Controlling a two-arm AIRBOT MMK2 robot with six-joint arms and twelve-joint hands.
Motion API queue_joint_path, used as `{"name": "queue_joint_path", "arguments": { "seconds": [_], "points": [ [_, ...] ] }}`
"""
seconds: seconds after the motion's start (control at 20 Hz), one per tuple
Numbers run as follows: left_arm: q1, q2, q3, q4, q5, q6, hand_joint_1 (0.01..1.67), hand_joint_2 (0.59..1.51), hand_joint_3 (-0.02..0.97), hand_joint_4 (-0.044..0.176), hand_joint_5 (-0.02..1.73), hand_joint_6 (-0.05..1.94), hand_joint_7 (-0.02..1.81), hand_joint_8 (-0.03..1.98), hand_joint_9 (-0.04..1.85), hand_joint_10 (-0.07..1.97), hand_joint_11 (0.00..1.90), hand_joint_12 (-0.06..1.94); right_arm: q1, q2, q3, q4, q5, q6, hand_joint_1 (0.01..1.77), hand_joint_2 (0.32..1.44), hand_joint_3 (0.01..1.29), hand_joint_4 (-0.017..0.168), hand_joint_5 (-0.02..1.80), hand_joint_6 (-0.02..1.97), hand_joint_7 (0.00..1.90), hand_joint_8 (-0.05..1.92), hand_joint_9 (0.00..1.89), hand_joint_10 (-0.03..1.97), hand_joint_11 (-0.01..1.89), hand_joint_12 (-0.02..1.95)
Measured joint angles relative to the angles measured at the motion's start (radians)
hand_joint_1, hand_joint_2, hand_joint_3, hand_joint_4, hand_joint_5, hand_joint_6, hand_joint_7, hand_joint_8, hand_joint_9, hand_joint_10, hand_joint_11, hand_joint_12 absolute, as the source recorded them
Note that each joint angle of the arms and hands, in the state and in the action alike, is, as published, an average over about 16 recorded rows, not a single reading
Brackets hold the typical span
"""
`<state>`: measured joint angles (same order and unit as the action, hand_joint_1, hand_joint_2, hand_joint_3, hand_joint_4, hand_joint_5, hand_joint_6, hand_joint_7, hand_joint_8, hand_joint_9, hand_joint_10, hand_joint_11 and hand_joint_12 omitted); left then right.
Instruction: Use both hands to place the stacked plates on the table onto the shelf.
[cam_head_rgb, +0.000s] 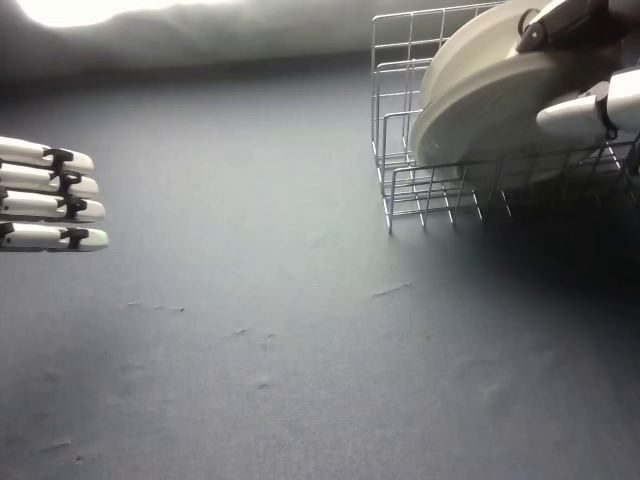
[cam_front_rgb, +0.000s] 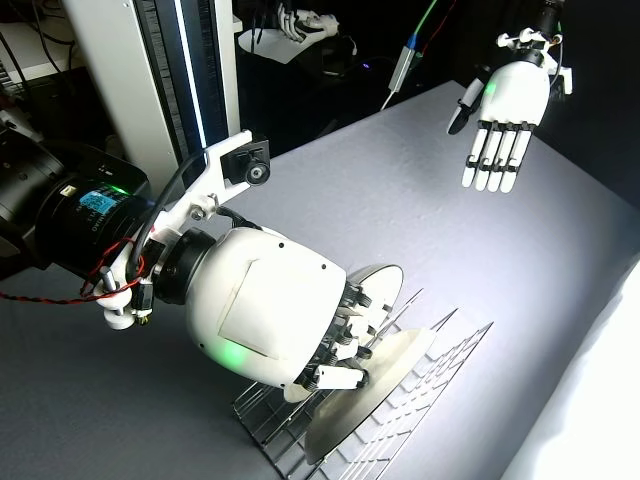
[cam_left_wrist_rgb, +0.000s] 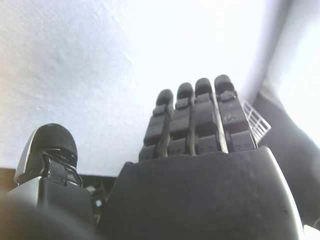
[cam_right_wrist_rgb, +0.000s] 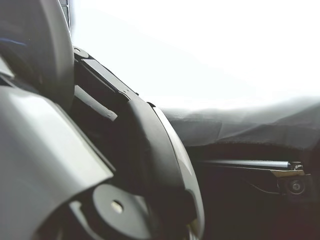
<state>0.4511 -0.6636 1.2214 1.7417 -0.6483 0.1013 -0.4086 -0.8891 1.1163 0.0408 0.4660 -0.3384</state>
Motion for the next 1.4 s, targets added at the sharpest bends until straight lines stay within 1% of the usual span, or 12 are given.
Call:
{"name": "queue_joint_path", "arguments": {
  "seconds": [0.15, 0.35, 0.45, 0.7, 0.9, 0.95, 1.05, 1.1, 1.2, 1.25, 1.4],
  "points": [
    [0.000, 0.000, -0.001, 0.001, -0.001, -0.001, 0.02, 1.147, 0.018, 0.002, 0.02, 0.02, 0.02, 0.01, 0.01, 0.02, 0.01, 0.01, 0.006, -0.001, 0.000, -0.039, 0.014, -0.001, 1.19, 1.04, 0.01, 0.003, 0.75, 0.37, 0.84, 0.26, 0.79, 0.09, 0.33, 1.24],
    [-0.001, 0.000, -0.004, 0.003, -0.003, -0.005, 0.02, 1.147, 0.018, 0.002, 0.02, 0.02, 0.02, 0.01, 0.01, 0.02, 0.01, 0.01, 0.024, -0.006, -0.002, -0.128, 0.032, -0.005, 1.13, 1.04, 0.01, -0.004, 0.63, 0.14, 0.71, 0.04, 0.66, 0.04, 0.19, 1.21],
    [-0.001, 0.000, -0.005, 0.004, -0.005, -0.010, 0.02, 1.147, 0.018, 0.002, 0.02, 0.02, 0.02, 0.01, 0.01, 0.02, 0.01, 0.01, 0.035, -0.010, -0.004, -0.196, 0.043, -0.007, 1.10, 1.03, 0.01, -0.004, 0.56, 0.04, 0.63, 0.00, 0.58, 0.03, 0.13, 1.17],
    [-0.005, 0.001, -0.010, 0.006, -0.016, -0.033, 0.02, 1.148, 0.018, 0.002, 0.02, 0.02, 0.02, 0.01, 0.01, 0.02, 0.01, 0.01, 0.067, -0.023, -0.019, -0.416, 0.079, -0.014, 1.04, 1.02, 0.01, -0.002, 0.43, 0.01, 0.48, 0.00, 0.43, 0.02, 0.03, 1.07],
    [-0.014, 0.003, -0.020, 0.008, -0.036, -0.070, 0.02, 1.154, 0.018, 0.002, 0.04, 0.02, 0.04, 0.01, 0.03, 0.02, 0.02, 0.04, 0.086, -0.039, -0.034, -0.624, 0.109, -0.026, 0.98, 1.01, 0.01, 0.001, 0.38, 0.01, 0.43, 0.00, 0.38, 0.02, 0.02, 1.01],
    [-0.018, 0.003, -0.024, 0.009, -0.043, -0.082, 0.02, 1.159, 0.018, 0.002, 0.06, 0.02, 0.07, 0.01, 0.06, 0.02, 0.02, 0.09, 0.089, -0.044, -0.037, -0.679, 0.116, -0.030, 0.96, 1.01, 0.01, 0.001, 0.38, 0.01, 0.43, 0.01, 0.39, 0.03, 0.02, 1.02],
    [-0.025, 0.004, -0.033, 0.011, -0.061, -0.108, 0.02, 1.175, 0.018, 0.002, 0.12, 0.06, 0.14, 0.06, 0.12, 0.07, 0.03, 0.25, 0.093, -0.053, -0.043, -0.783, 0.132, -0.038, 0.92, 1.01, 0.01, 0.002, 0.42, 0.02, 0.48, 0.03, 0.42, 0.09, 0.04, 1.06],
    [-0.030, 0.005, -0.038, 0.012, -0.072, -0.123, 0.02, 1.184, 0.018, 0.002, 0.15, 0.11, 0.17, 0.13, 0.14, 0.15, 0.05, 0.36, 0.095, -0.057, -0.045, -0.830, 0.141, -0.042, 0.90, 1.01, 0.01, 0.002, 0.45, 0.02, 0.50, 0.06, 0.43, 0.15, 0.05, 1.08],
    [-0.041, 0.006, -0.046, 0.013, -0.093, -0.152, 0.05, 1.208, 0.017, 0.002, 0.21, 0.32, 0.23, 0.35, 0.21, 0.38, 0.10, 0.60, 0.097, -0.064, -0.049, -0.917, 0.160, -0.050, 0.86, 1.03, 0.01, 0.003, 0.51, 0.08, 0.55, 0.20, 0.47, 0.32, 0.10, 1.17],
    [-0.046, 0.007, -0.049, 0.014, -0.103, -0.166, 0.07, 1.222, 0.016, 0.001, 0.25, 0.44, 0.27, 0.47, 0.25, 0.50, 0.14, 0.72, 0.098, -0.067, -0.049, -0.954, 0.169, -0.055, 0.84, 1.04, 0.01, 0.003, 0.53, 0.15, 0.58, 0.31, 0.50, 0.42, 0.13, 1.23],
    [-0.061, 0.009, -0.058, 0.016, -0.134, -0.207, 0.14, 1.279, 0.015, 0.001, 0.39, 0.79, 0.42, 0.83, 0.40, 0.85, 0.30, 1.07, 0.099, -0.077, -0.047, -1.048, 0.199, -0.068, 0.76, 1.10, 0.01, 0.005, 0.60, 0.49, 0.66, 0.66, 0.60, 0.78, 0.30, 1.42]
  ]
}}
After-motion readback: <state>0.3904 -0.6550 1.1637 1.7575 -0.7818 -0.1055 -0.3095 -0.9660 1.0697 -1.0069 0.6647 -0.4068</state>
